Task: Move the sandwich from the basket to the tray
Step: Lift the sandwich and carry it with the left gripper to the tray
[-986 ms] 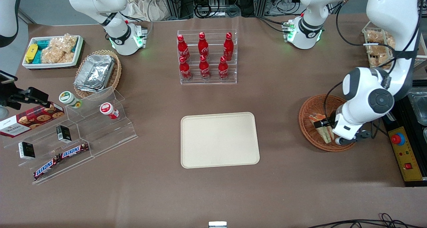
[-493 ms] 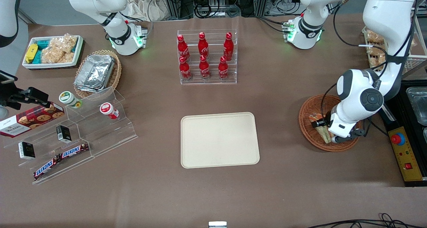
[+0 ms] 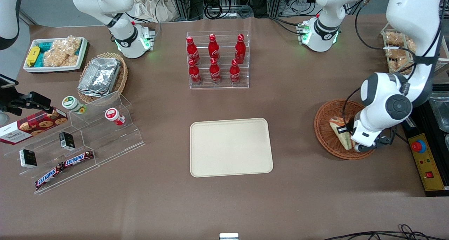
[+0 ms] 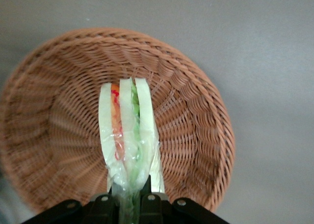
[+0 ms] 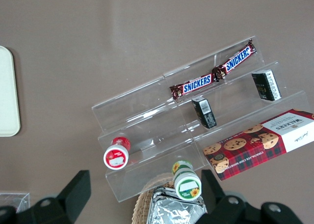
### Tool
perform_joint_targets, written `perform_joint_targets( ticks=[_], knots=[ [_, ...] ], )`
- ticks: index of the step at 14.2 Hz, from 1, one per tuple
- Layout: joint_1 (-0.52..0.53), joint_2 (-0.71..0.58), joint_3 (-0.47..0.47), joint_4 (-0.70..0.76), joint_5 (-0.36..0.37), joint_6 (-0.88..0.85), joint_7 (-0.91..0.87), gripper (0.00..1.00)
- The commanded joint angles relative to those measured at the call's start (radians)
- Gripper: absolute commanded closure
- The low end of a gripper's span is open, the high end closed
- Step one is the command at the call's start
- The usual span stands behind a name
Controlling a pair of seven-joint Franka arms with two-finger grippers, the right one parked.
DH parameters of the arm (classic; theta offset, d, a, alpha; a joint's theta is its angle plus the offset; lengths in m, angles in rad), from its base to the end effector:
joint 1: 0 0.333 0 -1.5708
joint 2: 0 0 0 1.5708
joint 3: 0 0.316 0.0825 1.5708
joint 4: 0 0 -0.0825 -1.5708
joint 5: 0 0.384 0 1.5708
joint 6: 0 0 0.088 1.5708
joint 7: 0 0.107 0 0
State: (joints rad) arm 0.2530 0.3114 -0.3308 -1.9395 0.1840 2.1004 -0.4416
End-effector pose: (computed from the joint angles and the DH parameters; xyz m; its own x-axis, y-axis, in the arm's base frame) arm 0.5968 -0.0299 0.3215 0.9581 0.2686 -0.0990 0.2594 -0.9609 -0.0972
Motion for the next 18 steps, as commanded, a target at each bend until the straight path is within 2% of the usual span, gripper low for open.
perform_joint_targets(
  ticks=[1, 3, 4, 8, 13, 18],
  knots=[
    [0.0, -0.025, -0.048, 0.286, 0.0, -0.314, 0.006, 1.0],
    [-0.003, -0.012, -0.077, 0.5, -0.041, -0.46, 0.024, 1.0],
    [-0.003, -0.012, -0.08, 0.551, -0.055, -0.491, 0.035, 1.0],
    [-0.021, 0.012, -0.195, 0.541, -0.058, -0.459, 0.057, 1.0],
    [-0.251, 0.162, -0.185, 0.488, -0.04, -0.234, 0.002, 1.0],
    [-0.47, 0.337, -0.058, 0.498, 0.035, -0.048, -0.1, 1.0]
  ],
)
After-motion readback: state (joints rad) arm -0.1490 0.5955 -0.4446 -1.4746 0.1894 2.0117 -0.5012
